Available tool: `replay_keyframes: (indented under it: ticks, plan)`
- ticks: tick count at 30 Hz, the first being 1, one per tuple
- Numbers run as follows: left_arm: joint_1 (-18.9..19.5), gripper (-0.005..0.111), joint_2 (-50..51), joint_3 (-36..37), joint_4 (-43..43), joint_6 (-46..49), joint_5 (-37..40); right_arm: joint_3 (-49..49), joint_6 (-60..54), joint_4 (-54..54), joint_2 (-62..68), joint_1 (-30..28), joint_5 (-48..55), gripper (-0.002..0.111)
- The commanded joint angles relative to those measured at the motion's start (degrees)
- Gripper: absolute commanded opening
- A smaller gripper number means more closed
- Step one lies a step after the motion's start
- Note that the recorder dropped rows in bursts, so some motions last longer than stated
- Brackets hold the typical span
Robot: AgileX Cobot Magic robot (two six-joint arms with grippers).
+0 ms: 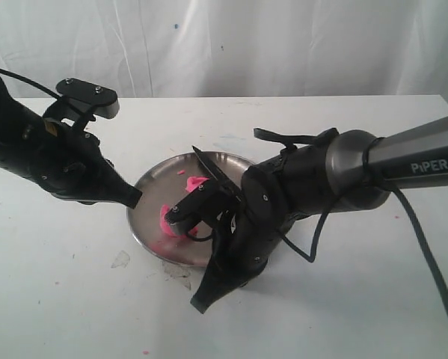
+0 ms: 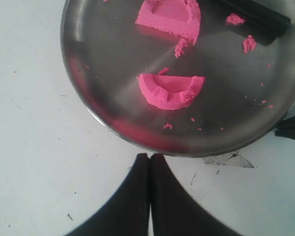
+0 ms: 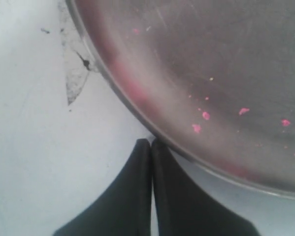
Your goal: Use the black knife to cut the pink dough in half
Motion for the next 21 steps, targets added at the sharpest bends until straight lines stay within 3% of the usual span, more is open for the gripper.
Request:
replay_keyframes:
  ticks: [1, 7, 10, 15, 21]
  plan:
    - [0.06, 0.000, -0.18, 0.36, -0.42, 0.13, 0.61, -1.45, 0.26, 0.61, -1.56, -0.01, 3.93, 0.000]
    - [0.06, 0.000, -0.18, 0.36, 2.83, 2.77, 0.16, -5.76, -0.36, -1.90, -10.84, -0.01, 15.50, 0.000]
    - [0.06, 0.000, -0.18, 0.36, 10.84, 4.39, 1.49, -4.98, -0.25, -15.71, -14.46, -1.13, 13.08, 0.000]
    - [3.40, 0.000, -0.08, 2.83, 19.58, -0.87, 3.76, -0.92, 27.17, -36.74, -14.84, -11.11, 7.17, 0.000]
    - [15.34, 0.000, -0.08, 8.00, 28.44, -18.49, 3.88, 1.76, 53.15, -43.70, -14.84, -24.19, 3.08, 0.000]
